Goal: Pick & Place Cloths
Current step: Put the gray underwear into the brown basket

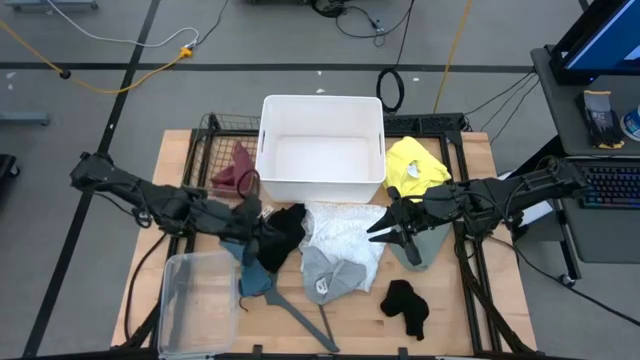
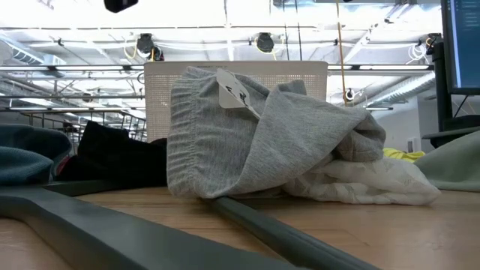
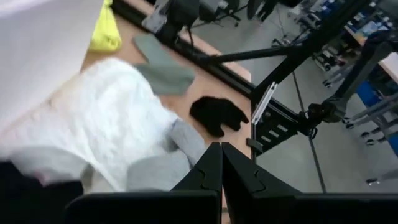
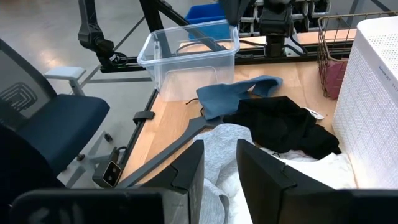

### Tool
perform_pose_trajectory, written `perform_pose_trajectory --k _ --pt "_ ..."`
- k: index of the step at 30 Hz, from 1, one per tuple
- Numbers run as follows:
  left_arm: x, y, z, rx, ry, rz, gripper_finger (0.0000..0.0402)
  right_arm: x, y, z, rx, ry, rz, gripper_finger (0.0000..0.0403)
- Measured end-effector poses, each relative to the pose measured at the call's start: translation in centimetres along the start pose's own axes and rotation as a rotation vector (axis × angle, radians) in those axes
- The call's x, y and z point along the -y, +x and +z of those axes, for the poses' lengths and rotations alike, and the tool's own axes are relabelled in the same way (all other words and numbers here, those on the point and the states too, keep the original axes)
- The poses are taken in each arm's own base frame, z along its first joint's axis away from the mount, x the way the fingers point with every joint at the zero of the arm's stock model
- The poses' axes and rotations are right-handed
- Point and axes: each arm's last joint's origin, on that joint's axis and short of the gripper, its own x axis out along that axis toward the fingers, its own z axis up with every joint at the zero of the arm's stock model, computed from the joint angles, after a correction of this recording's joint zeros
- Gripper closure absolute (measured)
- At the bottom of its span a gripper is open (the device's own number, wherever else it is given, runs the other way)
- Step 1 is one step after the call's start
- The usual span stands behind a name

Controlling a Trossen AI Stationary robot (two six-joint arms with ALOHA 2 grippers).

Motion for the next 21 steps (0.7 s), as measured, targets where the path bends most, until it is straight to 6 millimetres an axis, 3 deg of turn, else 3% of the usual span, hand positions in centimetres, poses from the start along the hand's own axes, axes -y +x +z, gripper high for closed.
perform_pose_trajectory --k 11,21 --pt "0.2 2.5 -2.5 -0.088 -0.258 0.128 0.0402 0.0 0.0 0.0 0.000 0.000 0.000 0.0316" --pt "3.1 3.3 -0.6 -0.250 -0.155 0.378 0.0402 0.0 0.0 0.0 0.000 0.000 0.000 0.0316"
